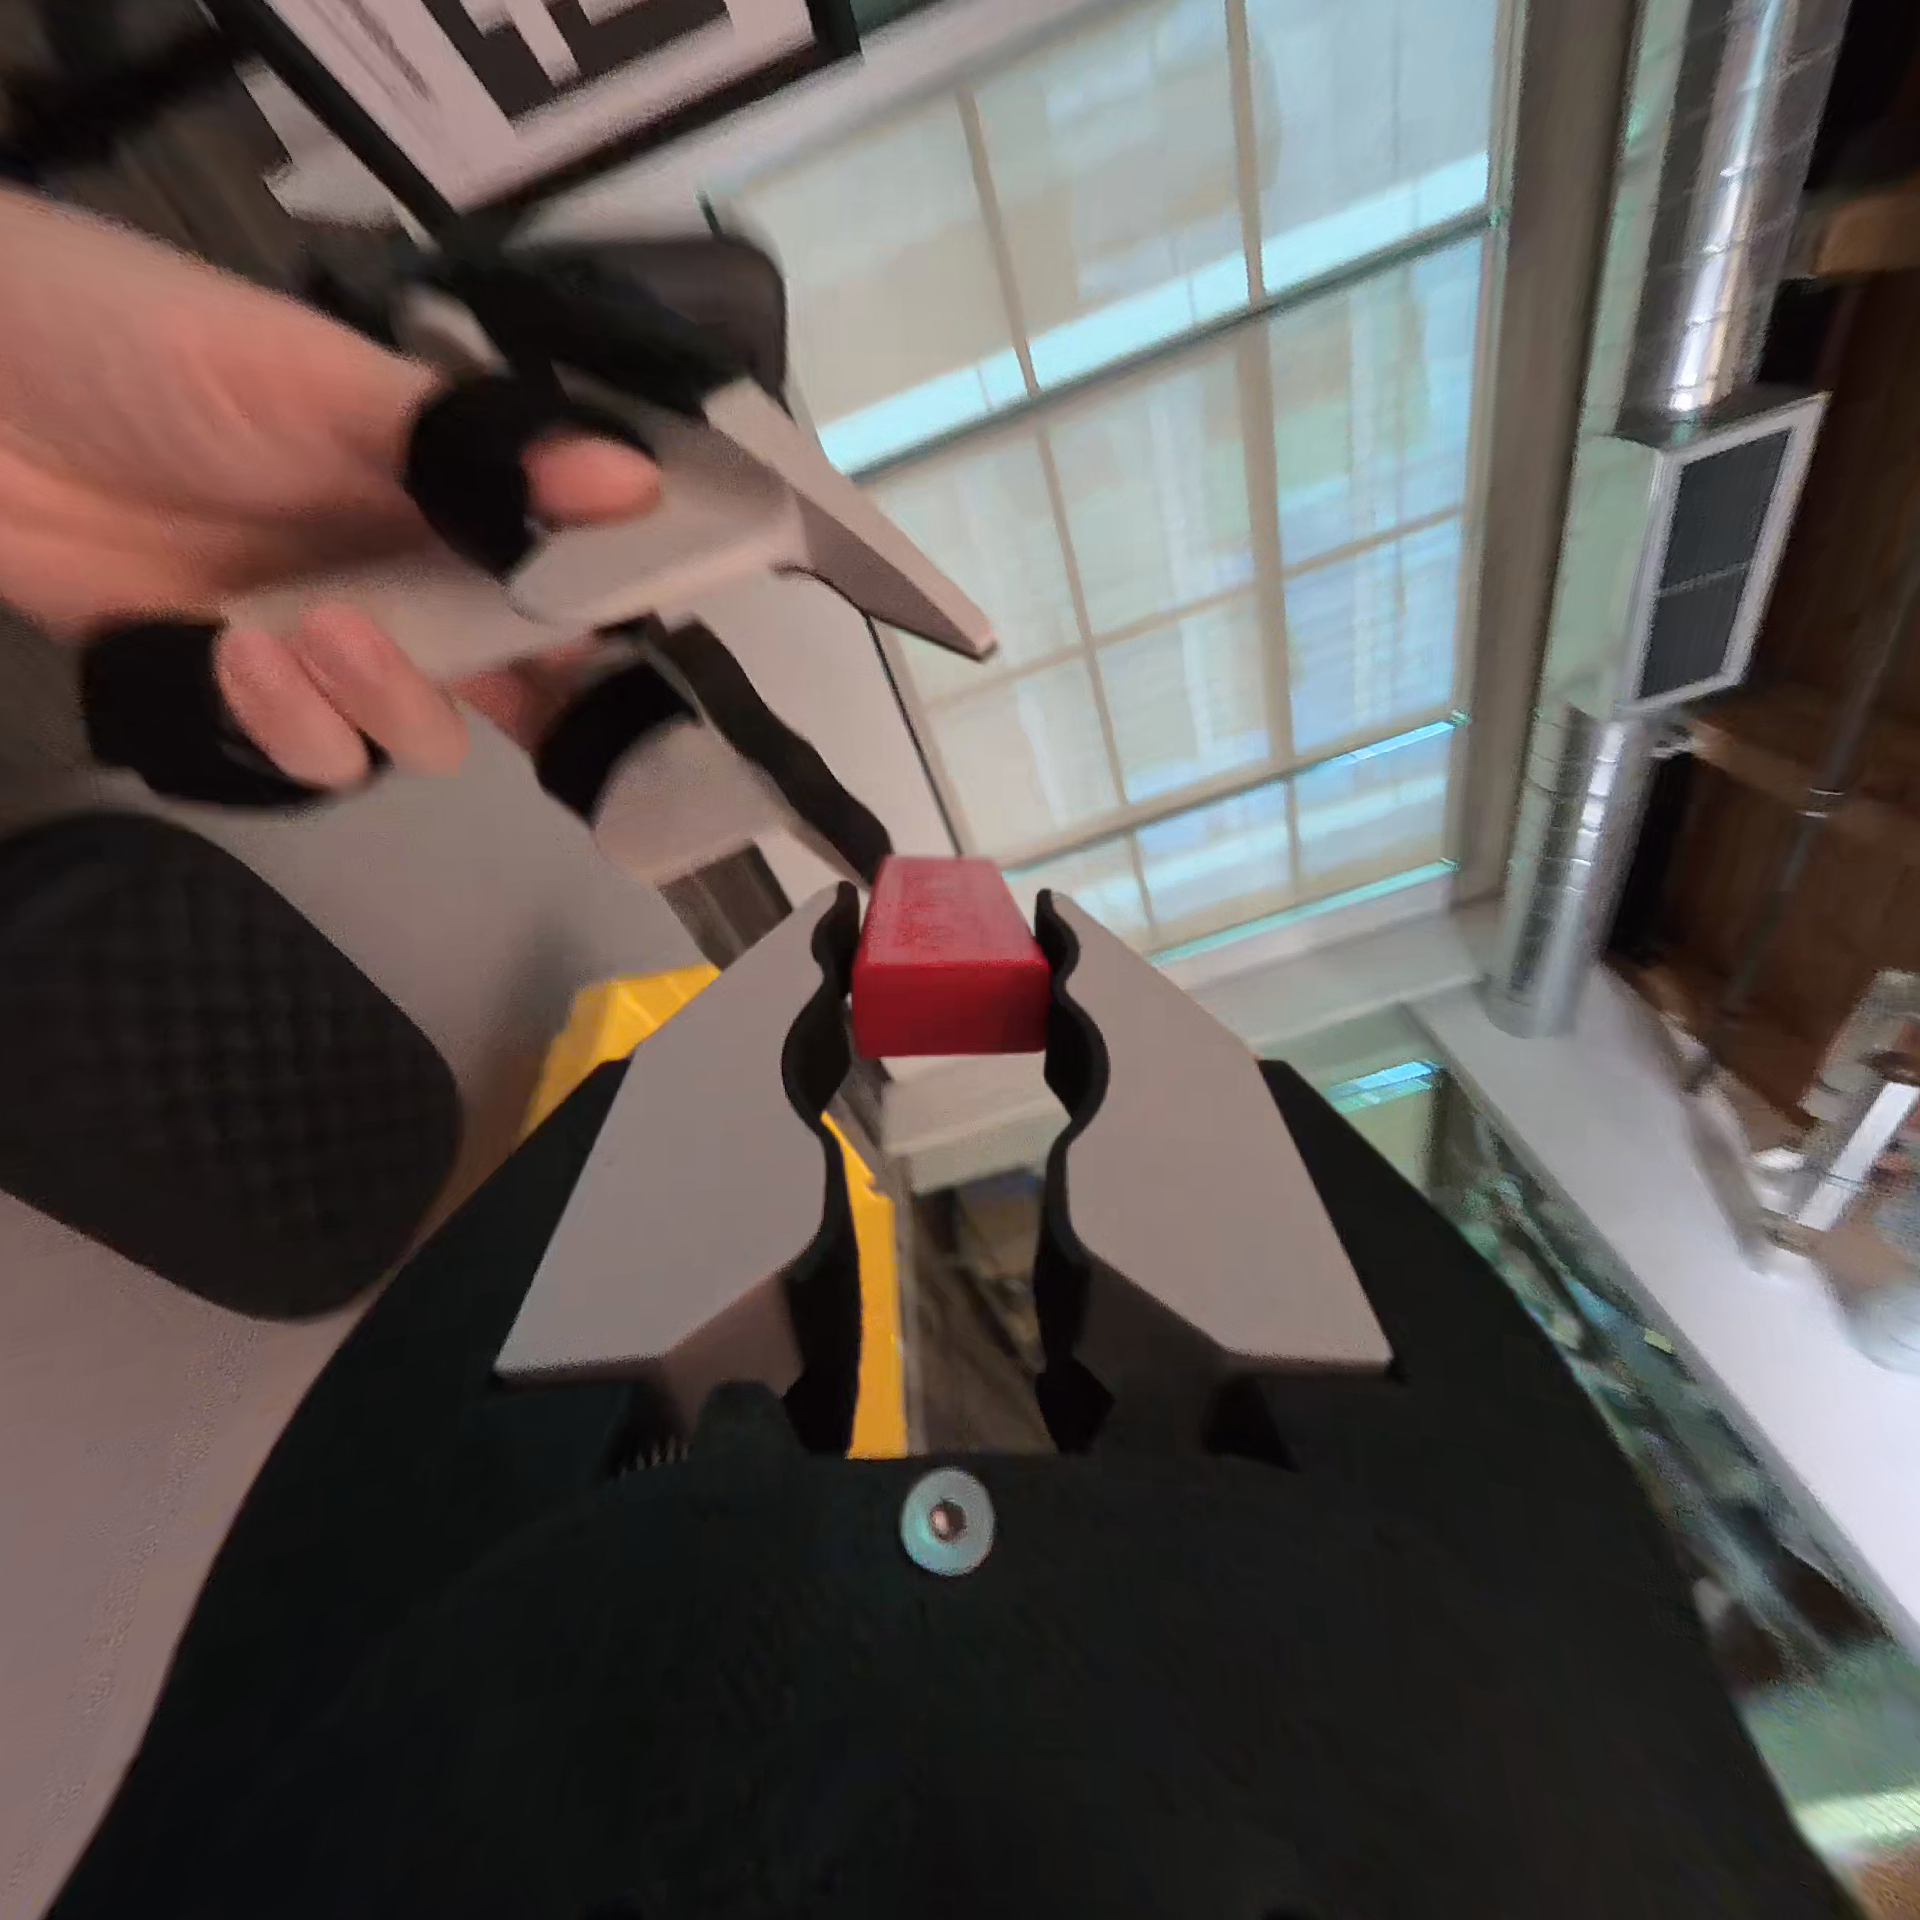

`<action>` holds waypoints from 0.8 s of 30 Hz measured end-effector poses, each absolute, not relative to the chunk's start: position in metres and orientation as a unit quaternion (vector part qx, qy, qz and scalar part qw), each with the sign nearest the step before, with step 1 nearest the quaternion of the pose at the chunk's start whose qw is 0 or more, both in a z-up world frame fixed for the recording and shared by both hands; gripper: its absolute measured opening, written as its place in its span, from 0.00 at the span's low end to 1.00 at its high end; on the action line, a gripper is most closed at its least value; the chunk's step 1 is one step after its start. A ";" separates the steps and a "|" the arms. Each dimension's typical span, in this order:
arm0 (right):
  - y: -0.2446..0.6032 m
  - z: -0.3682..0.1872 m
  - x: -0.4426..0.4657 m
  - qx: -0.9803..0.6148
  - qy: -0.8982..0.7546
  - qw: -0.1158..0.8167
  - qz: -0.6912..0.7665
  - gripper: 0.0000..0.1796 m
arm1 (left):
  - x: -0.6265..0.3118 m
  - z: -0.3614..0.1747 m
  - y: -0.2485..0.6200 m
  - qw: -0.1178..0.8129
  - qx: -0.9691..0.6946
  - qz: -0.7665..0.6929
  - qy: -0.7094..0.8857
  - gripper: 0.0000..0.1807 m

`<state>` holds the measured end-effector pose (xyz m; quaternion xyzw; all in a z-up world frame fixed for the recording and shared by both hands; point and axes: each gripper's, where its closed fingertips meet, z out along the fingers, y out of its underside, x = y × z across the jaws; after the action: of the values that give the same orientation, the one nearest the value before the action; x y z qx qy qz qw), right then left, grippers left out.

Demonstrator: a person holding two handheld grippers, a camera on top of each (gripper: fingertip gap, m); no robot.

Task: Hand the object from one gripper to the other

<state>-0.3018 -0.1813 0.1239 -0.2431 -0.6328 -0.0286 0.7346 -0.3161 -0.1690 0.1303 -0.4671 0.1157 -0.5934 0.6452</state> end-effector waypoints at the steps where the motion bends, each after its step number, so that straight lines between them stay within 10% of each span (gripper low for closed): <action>1: -0.175 0.126 -0.299 -0.243 -0.626 0.739 -0.060 0.18 | -0.319 0.128 -0.166 0.676 -0.490 -0.536 0.124 0.56; 11: -0.183 0.104 -0.318 -0.168 -0.649 0.721 -0.177 0.18 | -0.288 0.111 -0.168 0.704 -0.602 -0.261 0.270 0.75; 24: -0.203 0.104 -0.324 -0.139 -0.652 0.730 -0.150 0.22 | -0.288 0.102 -0.167 0.707 -0.589 -0.252 0.300 0.59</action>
<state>-0.3240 -0.2025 0.1045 -0.1391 -0.6521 -0.1501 0.7300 -0.2881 -0.1671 0.1017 -0.5893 0.3002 -0.2518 0.7065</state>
